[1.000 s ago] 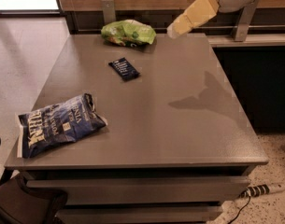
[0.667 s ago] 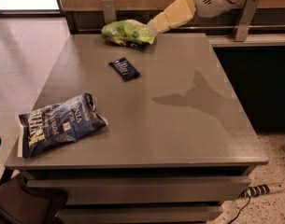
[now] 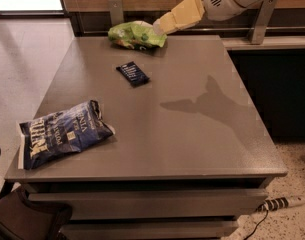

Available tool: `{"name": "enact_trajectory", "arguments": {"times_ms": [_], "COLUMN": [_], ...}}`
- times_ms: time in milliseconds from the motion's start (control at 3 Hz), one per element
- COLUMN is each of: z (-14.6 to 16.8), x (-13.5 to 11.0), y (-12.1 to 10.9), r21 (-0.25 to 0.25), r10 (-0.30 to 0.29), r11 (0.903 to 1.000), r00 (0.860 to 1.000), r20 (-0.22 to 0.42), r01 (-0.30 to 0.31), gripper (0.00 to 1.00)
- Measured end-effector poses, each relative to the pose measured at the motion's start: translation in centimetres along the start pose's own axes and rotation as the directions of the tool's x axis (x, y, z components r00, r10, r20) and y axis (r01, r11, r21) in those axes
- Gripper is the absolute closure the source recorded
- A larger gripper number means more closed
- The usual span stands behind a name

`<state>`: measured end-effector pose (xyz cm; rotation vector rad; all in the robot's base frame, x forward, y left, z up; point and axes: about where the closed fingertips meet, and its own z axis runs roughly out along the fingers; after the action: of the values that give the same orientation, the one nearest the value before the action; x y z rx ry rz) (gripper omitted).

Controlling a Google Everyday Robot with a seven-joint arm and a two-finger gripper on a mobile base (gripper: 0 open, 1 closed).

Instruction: Pick rxbar blueberry

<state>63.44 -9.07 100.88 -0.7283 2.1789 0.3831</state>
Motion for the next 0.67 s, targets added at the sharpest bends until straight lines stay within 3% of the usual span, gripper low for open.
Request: {"name": "enact_trajectory", "arguments": {"times_ms": [333, 667], "z": [1.4, 5.3], "x": [-0.3, -0.6], "y": [0.8, 3.0], "r21": [0.026, 0.072], "r10": [-0.018, -0.054], "r11": [0.9995, 0.9958], "r00": [1.0, 0.998], "r20": [-0.015, -0.043], "r01": [0.019, 0.057], "gripper": [0.0, 0.0]}}
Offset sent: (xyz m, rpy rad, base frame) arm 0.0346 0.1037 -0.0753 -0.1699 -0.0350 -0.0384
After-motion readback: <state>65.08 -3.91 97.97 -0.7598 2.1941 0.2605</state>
